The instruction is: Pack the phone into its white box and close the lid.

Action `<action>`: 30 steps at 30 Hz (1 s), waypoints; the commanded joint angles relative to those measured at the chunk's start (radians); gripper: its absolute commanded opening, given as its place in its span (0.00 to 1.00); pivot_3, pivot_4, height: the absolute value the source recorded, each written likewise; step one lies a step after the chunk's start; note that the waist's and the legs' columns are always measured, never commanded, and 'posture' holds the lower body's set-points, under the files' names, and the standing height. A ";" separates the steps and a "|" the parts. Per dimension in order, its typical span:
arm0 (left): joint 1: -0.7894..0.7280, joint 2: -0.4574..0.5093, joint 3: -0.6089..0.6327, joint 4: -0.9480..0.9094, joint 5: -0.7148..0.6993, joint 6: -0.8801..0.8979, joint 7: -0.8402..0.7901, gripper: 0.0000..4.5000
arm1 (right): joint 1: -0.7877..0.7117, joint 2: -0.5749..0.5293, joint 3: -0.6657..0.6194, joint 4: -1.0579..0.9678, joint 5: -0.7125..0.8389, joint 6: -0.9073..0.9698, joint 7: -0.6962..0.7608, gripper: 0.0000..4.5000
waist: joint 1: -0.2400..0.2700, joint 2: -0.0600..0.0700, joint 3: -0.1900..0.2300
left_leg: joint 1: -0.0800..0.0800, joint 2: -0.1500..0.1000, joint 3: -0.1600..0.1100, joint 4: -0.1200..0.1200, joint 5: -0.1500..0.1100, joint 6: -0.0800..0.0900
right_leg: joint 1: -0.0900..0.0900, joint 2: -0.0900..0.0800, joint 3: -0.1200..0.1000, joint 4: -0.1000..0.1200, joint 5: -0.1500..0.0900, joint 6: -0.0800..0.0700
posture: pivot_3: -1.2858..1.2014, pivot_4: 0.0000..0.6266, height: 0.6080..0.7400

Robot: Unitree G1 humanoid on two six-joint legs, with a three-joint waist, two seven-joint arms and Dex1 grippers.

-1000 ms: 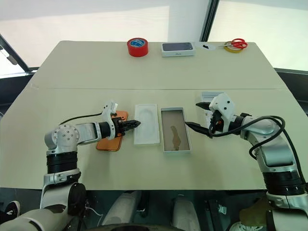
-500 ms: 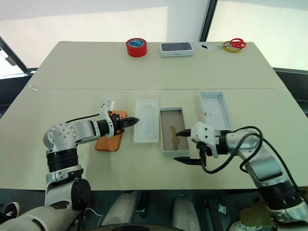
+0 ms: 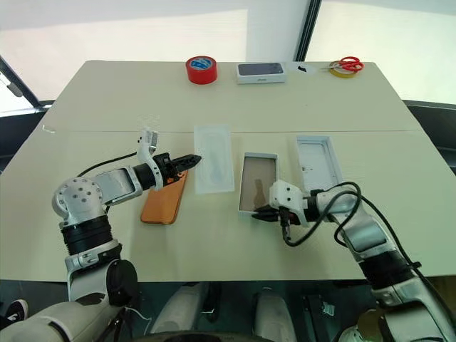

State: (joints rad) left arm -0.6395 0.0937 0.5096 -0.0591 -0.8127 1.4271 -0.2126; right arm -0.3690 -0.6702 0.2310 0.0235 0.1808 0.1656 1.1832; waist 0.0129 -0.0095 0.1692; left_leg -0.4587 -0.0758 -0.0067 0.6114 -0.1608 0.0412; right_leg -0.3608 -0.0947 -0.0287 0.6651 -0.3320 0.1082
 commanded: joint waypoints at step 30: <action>-0.061 0.027 -0.282 0.245 0.061 -0.223 -0.142 0.00 | 0.003 -0.069 -0.254 0.000 0.066 -0.009 -0.112 0.76 | 0.001 -0.001 0.000 | -0.001 0.000 0.000 0.000 0.000 0.000 | 0.002 0.000 0.000 -0.001 0.000 0.000 | 0.52 0.24 0.99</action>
State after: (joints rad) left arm -0.6834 0.1222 0.2409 0.1812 -0.7616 1.2322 -0.3320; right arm -0.3706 -0.7402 0.0182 0.0455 0.2216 0.1664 1.0848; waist 0.0142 -0.0102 0.1697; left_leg -0.4593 -0.0760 -0.0068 0.6110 -0.1608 0.0411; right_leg -0.3585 -0.0950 -0.0287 0.6645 -0.3319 0.1083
